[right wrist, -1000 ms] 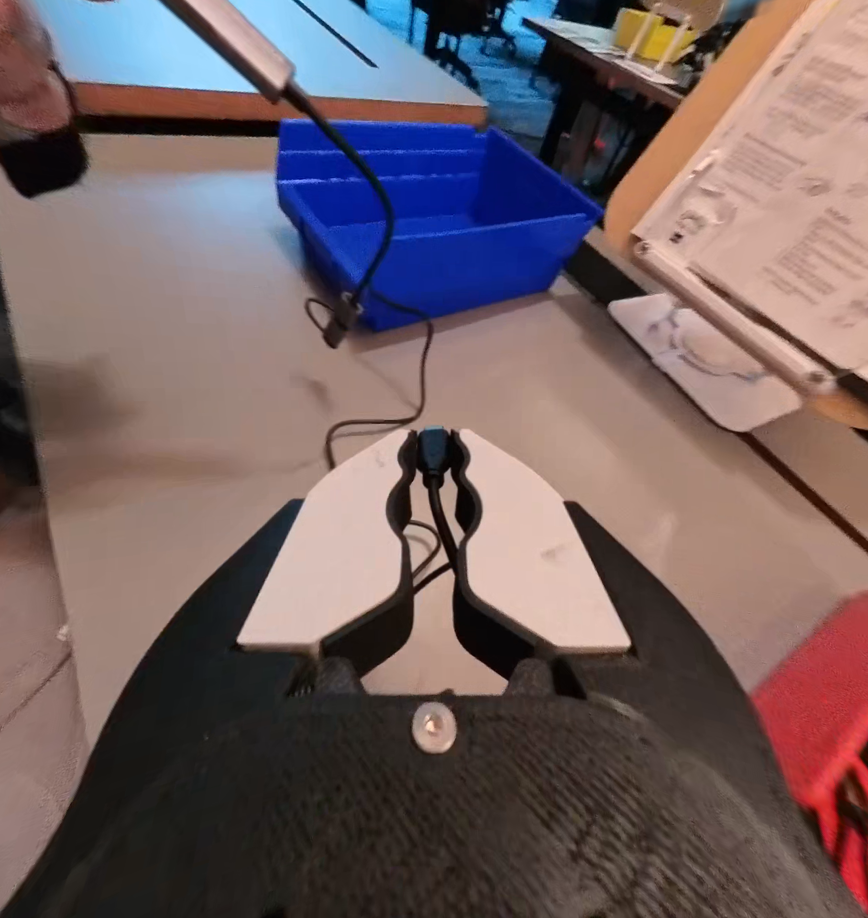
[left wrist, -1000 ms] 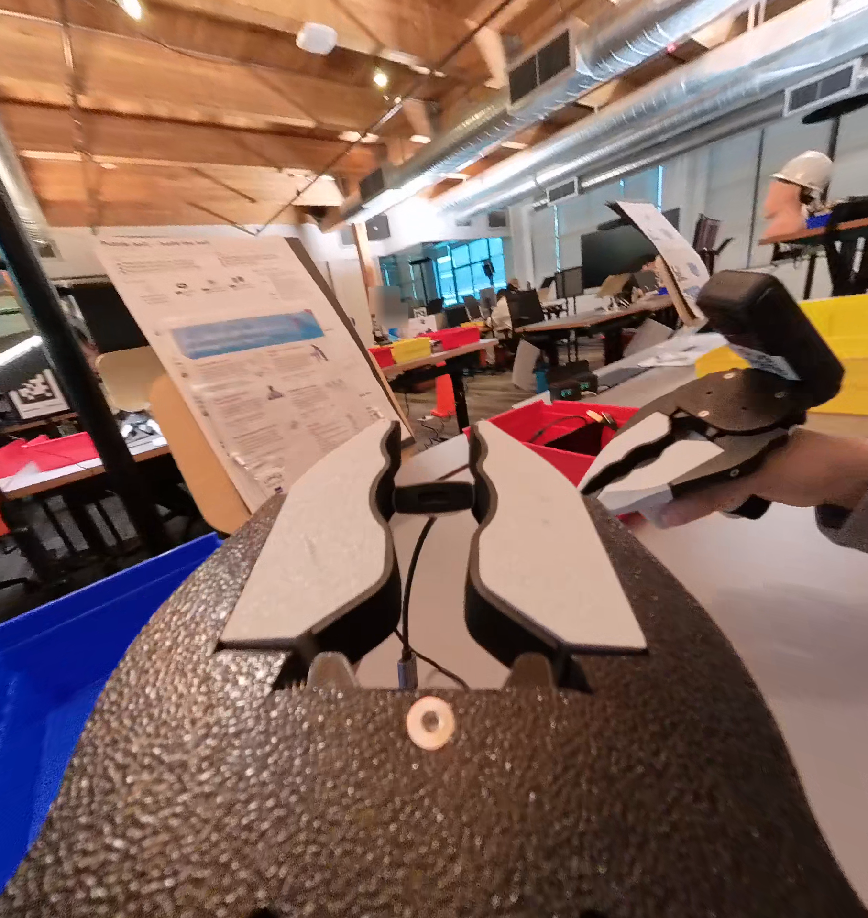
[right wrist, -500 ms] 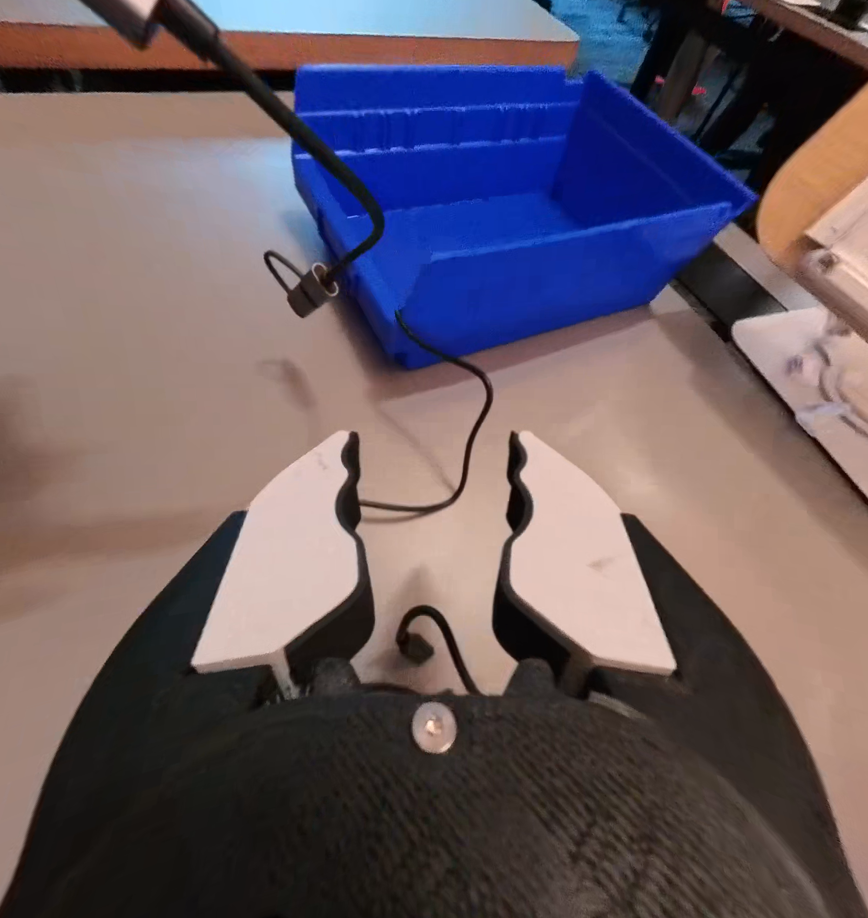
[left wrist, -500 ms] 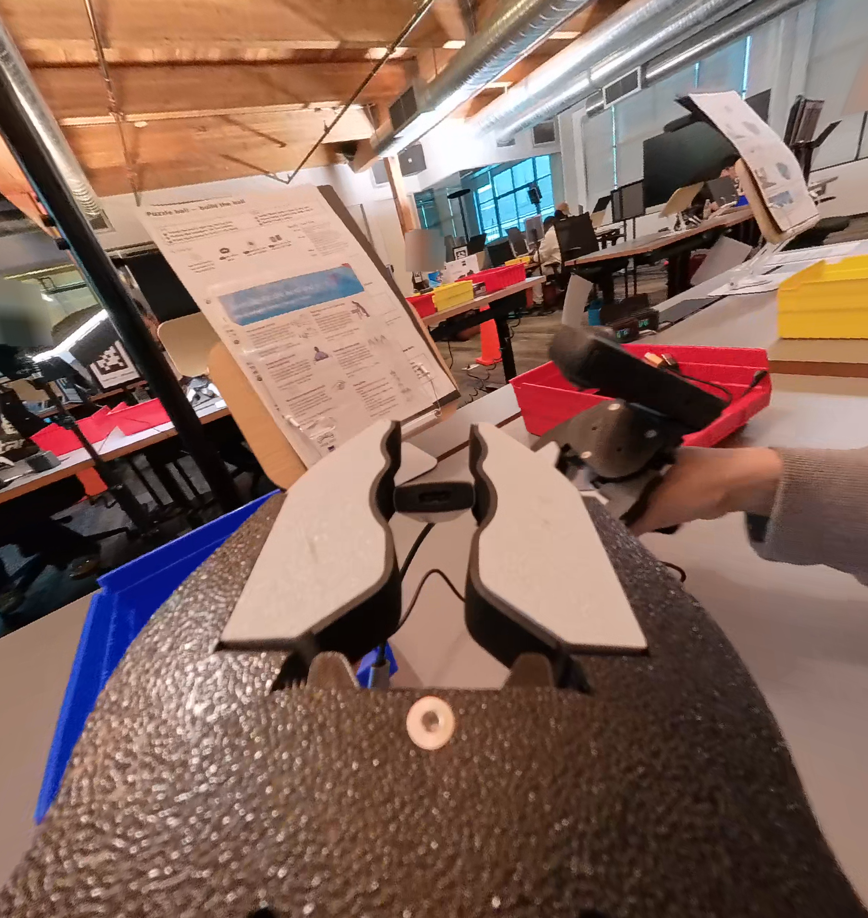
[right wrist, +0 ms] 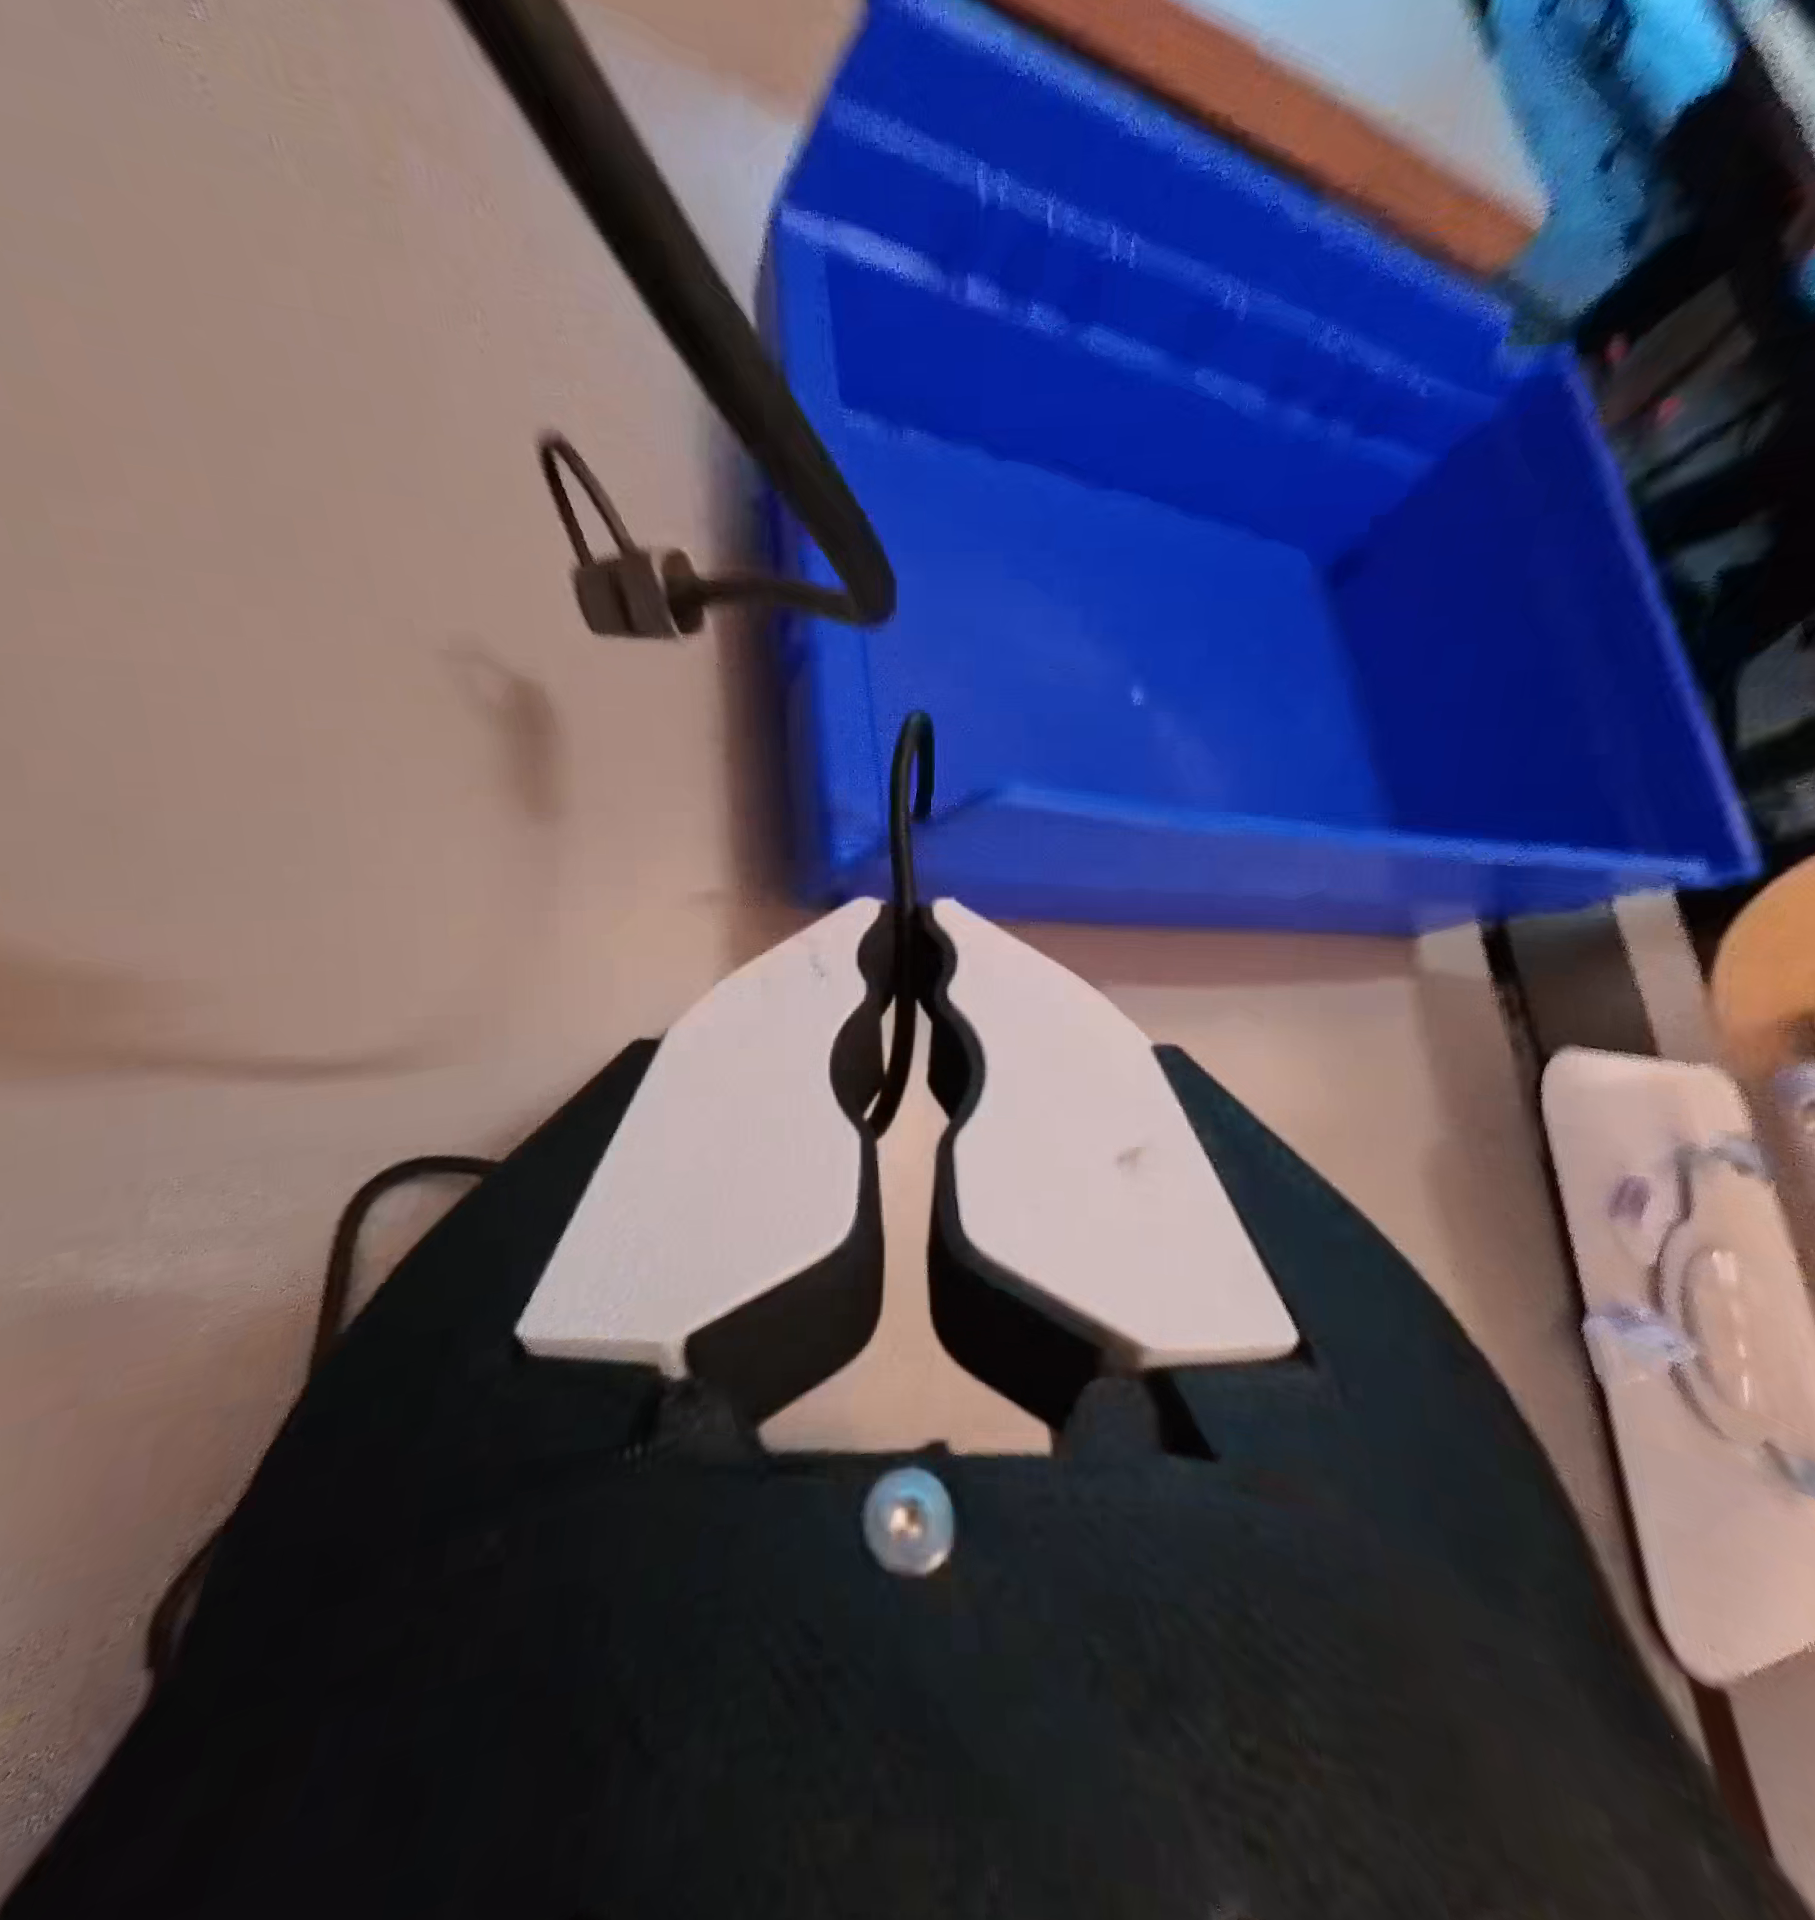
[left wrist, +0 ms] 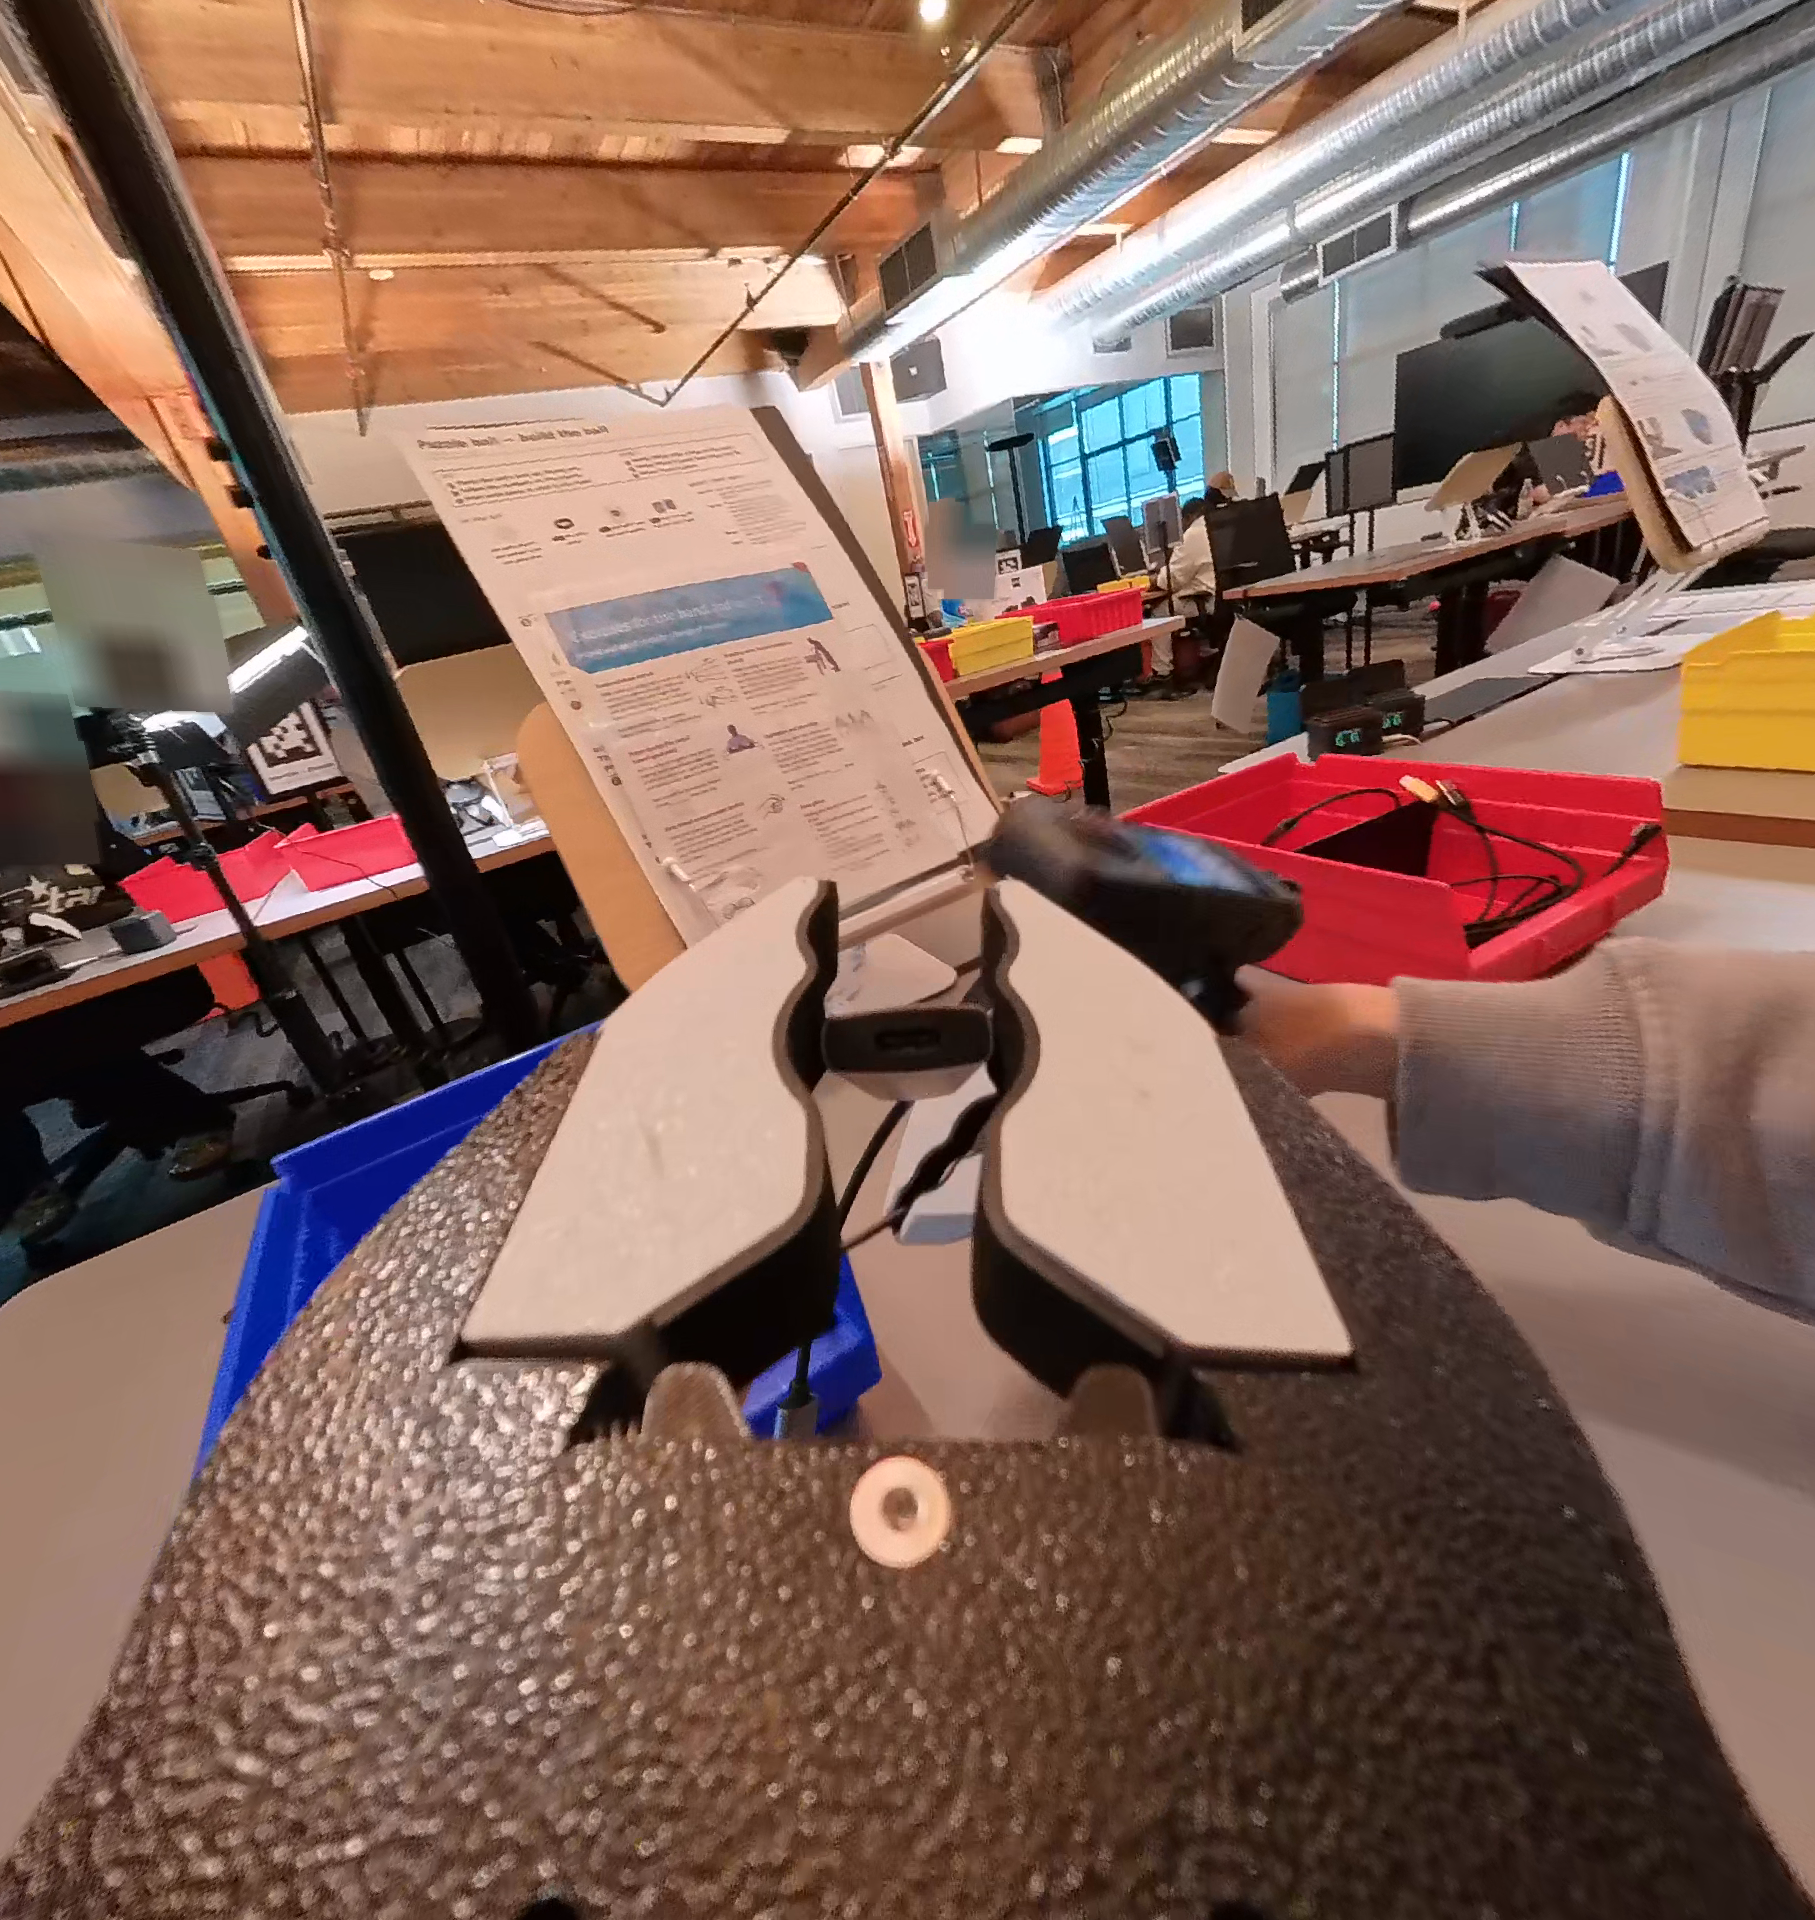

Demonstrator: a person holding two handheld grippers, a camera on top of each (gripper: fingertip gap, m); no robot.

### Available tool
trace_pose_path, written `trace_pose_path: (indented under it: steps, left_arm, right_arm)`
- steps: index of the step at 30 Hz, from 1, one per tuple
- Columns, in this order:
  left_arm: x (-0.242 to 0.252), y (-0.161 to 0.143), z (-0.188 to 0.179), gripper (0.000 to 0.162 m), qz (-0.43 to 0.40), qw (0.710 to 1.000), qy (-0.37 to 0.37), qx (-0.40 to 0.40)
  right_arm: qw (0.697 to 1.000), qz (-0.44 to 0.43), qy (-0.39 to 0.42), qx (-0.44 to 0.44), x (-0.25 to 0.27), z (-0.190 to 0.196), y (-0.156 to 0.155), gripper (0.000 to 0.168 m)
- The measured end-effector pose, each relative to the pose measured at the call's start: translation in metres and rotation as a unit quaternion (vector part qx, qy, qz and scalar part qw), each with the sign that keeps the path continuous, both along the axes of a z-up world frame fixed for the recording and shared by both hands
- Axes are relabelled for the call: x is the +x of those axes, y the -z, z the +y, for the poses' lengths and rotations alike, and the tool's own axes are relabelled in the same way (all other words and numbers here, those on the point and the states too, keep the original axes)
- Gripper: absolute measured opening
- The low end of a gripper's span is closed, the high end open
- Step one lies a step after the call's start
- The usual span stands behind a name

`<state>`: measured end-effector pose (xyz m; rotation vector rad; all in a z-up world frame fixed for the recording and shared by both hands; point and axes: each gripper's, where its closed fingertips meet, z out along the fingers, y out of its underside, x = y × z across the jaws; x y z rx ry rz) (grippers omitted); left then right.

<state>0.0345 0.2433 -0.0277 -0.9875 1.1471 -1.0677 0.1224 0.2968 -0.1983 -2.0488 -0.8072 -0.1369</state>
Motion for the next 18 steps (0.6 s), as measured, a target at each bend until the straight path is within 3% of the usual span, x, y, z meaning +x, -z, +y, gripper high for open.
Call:
trace_pose_path:
  steps: [1,6,8,16,18]
  left_arm:
    - [-0.002,-0.001,0.003,0.026,-0.005,1.000,-0.005,-0.002]
    - [-0.009,-0.005,0.011,0.026,-0.023,0.999,-0.016,-0.016]
    - [-0.009,-0.005,0.010,0.026,-0.025,0.999,-0.012,-0.019]
    - [0.003,-0.003,-0.006,0.026,-0.019,1.000,0.018,-0.017]
    - [0.009,0.001,-0.011,0.026,-0.012,0.999,0.025,-0.018]
  right_arm:
    - [0.999,0.023,-0.024,0.037,-0.010,-0.002,-0.018,0.003]
    - [0.955,0.141,-0.024,0.261,-0.007,-0.018,-0.131,0.003]
    - [0.943,0.152,-0.015,0.295,0.005,-0.036,-0.161,0.003]
    - [0.943,0.012,0.089,0.320,0.109,-0.116,-0.251,0.003]
    - [0.932,-0.023,0.125,0.341,0.139,-0.134,-0.284,0.003]
